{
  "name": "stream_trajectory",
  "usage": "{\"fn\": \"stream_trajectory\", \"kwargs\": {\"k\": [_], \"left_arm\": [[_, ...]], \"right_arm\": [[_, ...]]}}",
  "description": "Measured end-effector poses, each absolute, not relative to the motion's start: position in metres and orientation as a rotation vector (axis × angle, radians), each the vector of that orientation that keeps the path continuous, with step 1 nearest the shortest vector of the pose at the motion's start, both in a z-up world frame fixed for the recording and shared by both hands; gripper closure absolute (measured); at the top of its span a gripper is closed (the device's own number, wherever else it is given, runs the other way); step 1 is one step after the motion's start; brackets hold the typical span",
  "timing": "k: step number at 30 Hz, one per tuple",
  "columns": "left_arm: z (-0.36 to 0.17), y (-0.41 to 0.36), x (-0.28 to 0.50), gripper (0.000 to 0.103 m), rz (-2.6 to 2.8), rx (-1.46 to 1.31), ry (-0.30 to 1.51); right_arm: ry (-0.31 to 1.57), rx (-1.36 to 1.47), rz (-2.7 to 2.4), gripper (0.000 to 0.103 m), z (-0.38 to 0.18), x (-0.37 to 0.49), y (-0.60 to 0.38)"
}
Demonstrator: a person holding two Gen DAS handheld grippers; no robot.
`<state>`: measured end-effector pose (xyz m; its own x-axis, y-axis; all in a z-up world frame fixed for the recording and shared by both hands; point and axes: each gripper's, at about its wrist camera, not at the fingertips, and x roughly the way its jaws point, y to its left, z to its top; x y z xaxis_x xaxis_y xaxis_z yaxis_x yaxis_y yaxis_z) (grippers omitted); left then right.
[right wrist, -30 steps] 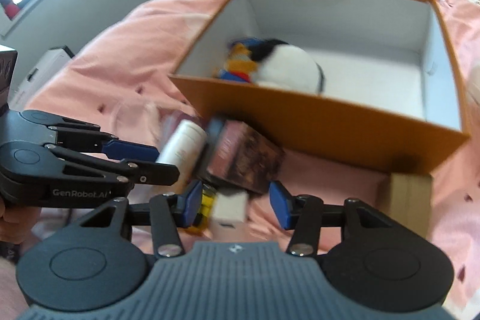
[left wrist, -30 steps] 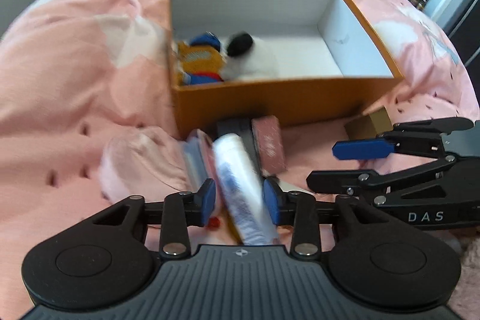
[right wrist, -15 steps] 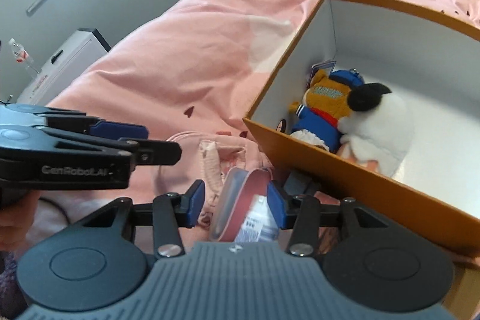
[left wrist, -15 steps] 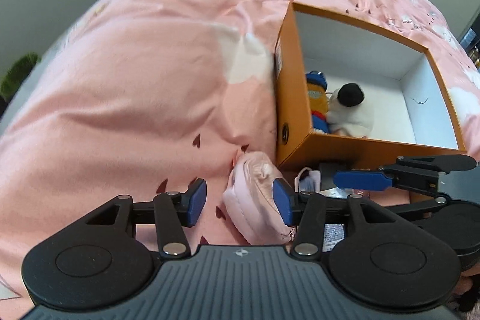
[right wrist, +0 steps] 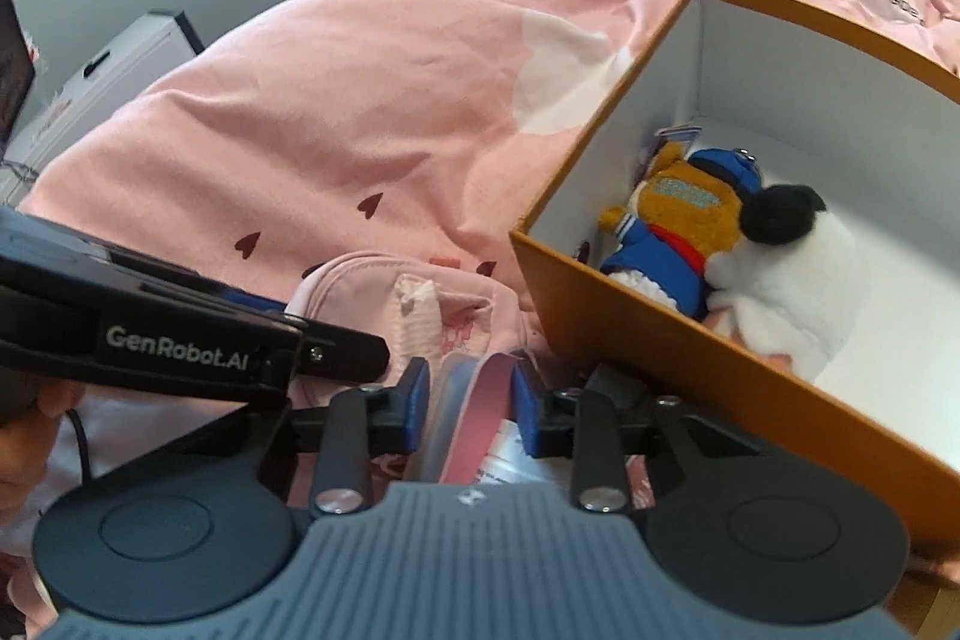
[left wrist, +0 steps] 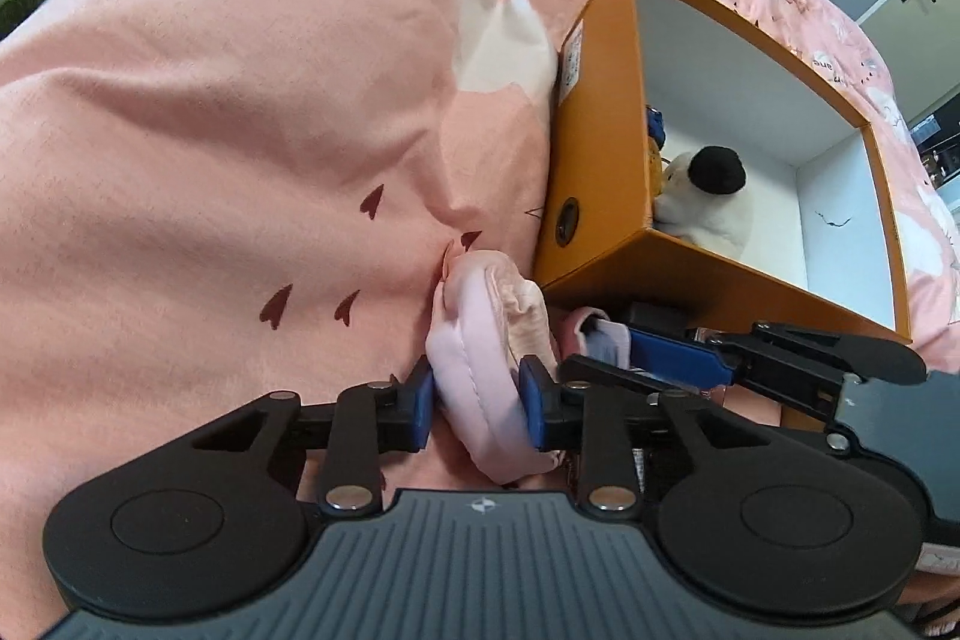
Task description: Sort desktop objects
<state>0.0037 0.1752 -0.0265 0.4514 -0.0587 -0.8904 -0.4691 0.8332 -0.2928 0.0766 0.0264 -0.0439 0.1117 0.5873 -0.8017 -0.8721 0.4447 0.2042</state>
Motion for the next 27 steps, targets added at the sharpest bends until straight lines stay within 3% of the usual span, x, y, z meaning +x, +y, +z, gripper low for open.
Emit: {"fn": "stream_trajectory", "kwargs": {"k": [5,20,27], "left_arm": [[-0.012,0.161,0.003,0.075,0.266,-0.476,1.043],[0.067,0.097,-0.004,0.08,0.24,-0.239,0.825],[0.083,0.075,0.001,0.081,0.113,-0.268,0.742]], "right_arm": [[0.91,-0.279,1.082,0.082,-0.033,0.069,0.006],[0.647,-0.015,0.981,0.086,0.052,0.042,-0.121],[0.738,0.064,0.845,0.086,0.037,0.064,-0.158]]}}
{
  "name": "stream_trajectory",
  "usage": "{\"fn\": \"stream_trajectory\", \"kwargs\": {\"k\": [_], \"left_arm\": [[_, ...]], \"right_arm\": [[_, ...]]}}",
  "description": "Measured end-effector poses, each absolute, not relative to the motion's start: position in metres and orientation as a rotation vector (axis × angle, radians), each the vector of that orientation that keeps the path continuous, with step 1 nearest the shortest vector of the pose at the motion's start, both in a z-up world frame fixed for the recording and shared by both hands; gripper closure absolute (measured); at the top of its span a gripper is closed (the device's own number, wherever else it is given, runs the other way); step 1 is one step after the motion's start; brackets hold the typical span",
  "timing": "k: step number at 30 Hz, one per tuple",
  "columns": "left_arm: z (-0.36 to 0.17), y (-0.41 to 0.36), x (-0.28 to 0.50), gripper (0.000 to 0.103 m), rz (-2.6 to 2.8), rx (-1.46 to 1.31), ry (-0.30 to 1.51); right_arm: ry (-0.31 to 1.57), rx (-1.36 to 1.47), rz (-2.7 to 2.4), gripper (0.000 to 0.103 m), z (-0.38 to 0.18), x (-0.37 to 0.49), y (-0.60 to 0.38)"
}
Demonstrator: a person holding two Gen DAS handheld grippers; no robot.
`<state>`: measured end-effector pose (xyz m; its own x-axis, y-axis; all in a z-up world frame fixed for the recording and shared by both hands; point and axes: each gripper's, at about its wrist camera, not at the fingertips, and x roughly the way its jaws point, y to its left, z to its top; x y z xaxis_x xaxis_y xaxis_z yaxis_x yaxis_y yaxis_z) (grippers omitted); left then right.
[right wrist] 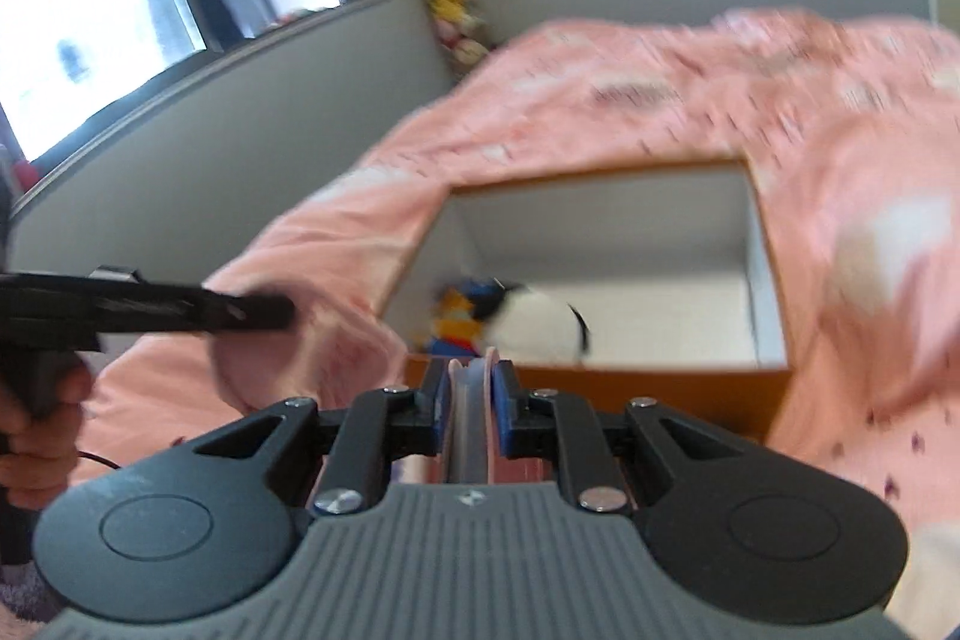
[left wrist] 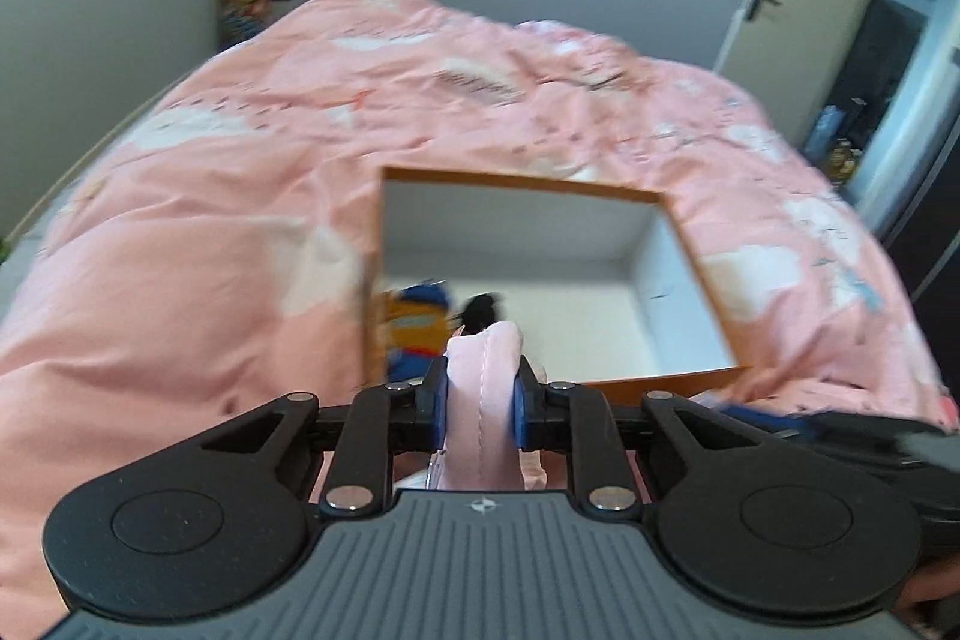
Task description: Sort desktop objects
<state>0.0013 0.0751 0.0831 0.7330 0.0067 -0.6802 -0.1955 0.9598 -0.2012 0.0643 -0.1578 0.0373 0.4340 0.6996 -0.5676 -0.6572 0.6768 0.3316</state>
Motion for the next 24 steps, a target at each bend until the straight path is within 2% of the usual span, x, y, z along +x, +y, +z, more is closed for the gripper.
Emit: {"fn": "stream_trajectory", "kwargs": {"k": [7,14,24], "left_arm": [[0.056,0.028,0.026,0.081,-0.015,-0.217,0.82],[0.024,0.015,0.038,0.081,-0.016,-0.213,0.903],[0.02,0.009,0.041,0.08,-0.026,-0.177,0.913]], "right_arm": [[0.855,0.168,0.786,0.086,0.005,0.093,-0.176],[0.952,0.234,0.734,0.086,-0.02,0.122,-0.184],[1.064,0.194,0.671,0.082,-0.042,0.129,-0.197]]}}
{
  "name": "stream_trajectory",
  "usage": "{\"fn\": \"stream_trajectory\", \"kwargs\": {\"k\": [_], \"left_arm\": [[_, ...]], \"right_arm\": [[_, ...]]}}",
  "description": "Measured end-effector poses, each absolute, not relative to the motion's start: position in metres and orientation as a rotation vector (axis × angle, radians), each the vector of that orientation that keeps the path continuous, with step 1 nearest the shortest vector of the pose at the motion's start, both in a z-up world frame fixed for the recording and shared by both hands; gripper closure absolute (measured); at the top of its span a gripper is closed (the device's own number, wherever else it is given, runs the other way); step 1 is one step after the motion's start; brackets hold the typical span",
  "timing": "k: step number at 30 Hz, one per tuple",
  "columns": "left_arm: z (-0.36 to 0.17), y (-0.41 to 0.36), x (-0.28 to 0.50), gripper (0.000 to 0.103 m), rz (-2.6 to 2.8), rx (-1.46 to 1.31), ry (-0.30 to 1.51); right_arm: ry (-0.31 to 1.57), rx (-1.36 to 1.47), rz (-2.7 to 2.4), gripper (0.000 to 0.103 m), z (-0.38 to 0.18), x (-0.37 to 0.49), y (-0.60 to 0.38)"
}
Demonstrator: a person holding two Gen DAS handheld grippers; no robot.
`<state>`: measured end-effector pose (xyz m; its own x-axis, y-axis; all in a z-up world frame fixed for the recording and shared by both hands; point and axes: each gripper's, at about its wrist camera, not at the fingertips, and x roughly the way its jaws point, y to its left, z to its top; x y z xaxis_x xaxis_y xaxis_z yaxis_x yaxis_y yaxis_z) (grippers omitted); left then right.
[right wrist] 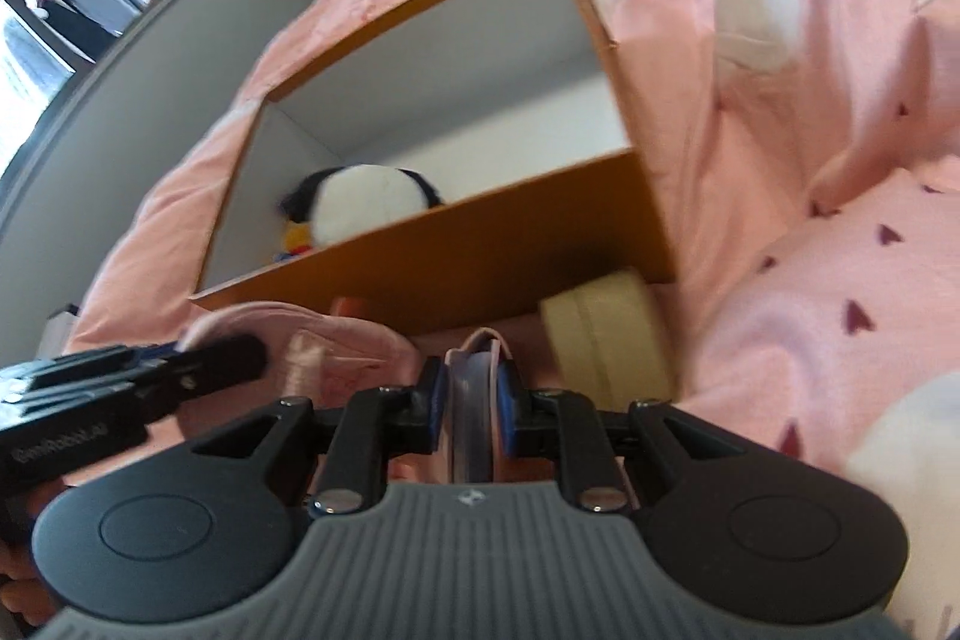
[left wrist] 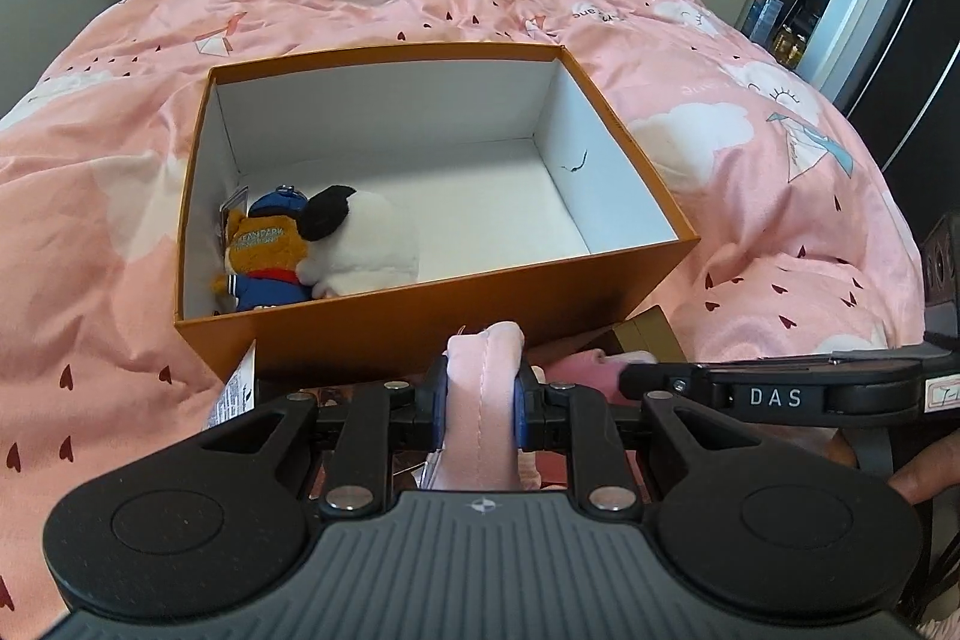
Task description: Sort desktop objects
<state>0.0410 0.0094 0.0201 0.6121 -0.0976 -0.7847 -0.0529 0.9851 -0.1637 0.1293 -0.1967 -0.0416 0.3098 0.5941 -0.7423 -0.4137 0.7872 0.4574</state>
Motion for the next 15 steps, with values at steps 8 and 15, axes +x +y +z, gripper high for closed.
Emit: {"fn": "stream_trajectory", "kwargs": {"k": [8,15], "left_arm": [[0.02,0.011,0.041,0.08,-0.025,-0.186,0.916],[0.019,0.012,0.042,0.08,-0.034,-0.182,0.929]], "right_arm": [[1.134,0.17,0.624,0.077,-0.056,0.133,-0.205],[1.14,0.129,0.638,0.081,-0.055,0.13,-0.203]]}}
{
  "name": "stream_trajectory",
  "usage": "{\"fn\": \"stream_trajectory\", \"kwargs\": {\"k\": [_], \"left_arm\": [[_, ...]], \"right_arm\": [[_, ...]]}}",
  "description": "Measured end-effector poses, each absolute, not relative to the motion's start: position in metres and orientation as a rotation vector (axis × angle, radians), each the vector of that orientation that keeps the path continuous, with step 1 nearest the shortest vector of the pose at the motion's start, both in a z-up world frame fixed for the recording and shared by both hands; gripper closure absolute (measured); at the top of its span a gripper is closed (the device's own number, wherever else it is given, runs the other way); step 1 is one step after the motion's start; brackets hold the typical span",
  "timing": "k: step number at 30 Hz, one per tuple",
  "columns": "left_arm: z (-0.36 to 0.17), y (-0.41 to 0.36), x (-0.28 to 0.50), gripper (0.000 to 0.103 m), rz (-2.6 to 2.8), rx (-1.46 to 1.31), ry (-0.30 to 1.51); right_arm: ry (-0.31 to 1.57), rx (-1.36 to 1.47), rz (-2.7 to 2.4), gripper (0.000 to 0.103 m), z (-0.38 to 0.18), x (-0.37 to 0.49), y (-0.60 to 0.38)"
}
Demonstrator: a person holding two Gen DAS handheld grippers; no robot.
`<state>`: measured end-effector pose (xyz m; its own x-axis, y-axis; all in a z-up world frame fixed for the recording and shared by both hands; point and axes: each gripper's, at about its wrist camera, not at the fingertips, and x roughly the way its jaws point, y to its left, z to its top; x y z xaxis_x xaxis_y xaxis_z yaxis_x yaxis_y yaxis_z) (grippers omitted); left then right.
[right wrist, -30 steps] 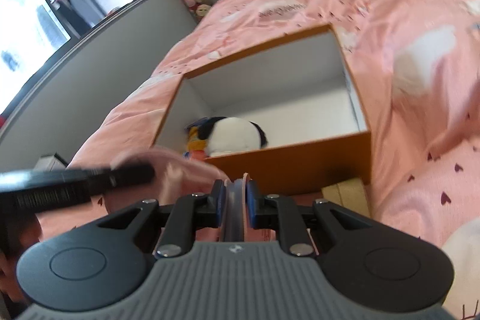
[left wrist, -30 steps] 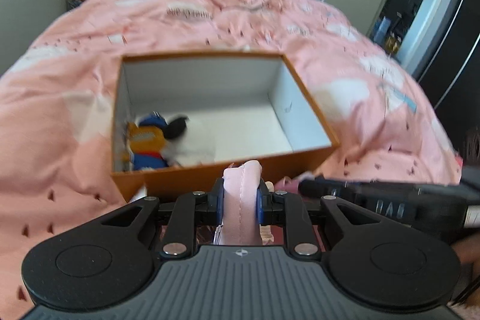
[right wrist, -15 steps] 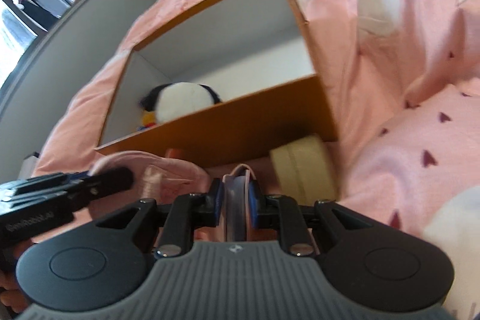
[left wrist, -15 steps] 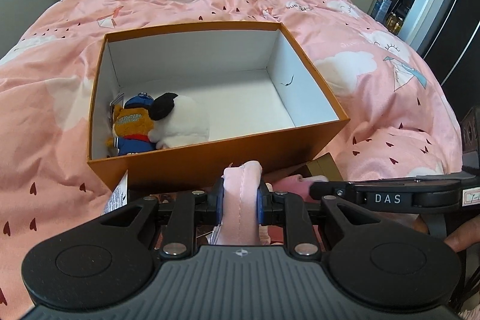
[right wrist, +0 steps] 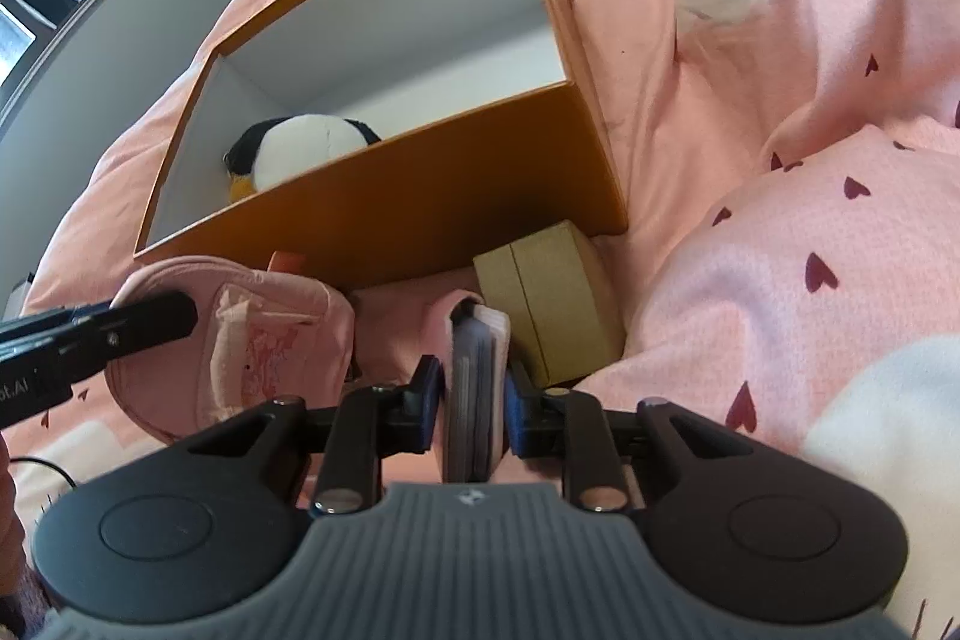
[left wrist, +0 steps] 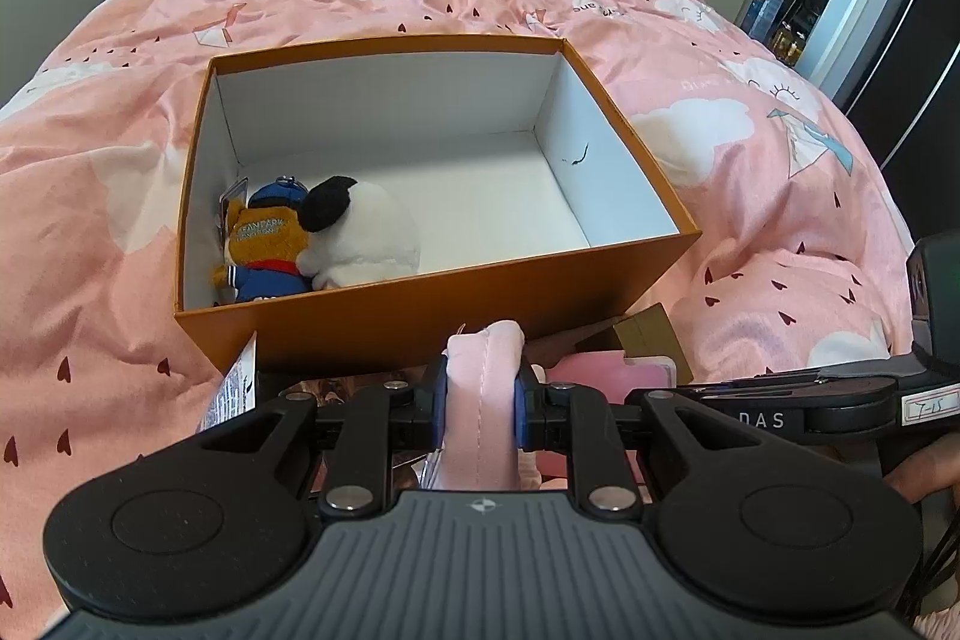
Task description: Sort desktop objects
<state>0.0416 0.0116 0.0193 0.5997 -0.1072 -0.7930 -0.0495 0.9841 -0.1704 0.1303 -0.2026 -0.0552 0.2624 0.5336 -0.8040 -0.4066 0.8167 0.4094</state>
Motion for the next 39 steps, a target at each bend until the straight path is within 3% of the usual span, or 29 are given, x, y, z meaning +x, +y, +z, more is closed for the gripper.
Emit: {"fn": "stream_trajectory", "kwargs": {"k": [12,30,39], "left_arm": [[0.028,0.018,0.036,0.081,-0.046,-0.206,0.897],[0.105,0.03,0.055,0.081,-0.094,-0.19,0.663],[0.066,0.034,0.131,0.081,-0.062,-0.183,0.732]], "right_arm": [[1.048,0.12,0.7,0.086,-0.021,0.127,-0.205],[0.772,0.104,0.833,0.086,0.08,0.139,-0.198],[0.793,0.053,0.745,0.086,0.053,0.197,-0.157]]}}
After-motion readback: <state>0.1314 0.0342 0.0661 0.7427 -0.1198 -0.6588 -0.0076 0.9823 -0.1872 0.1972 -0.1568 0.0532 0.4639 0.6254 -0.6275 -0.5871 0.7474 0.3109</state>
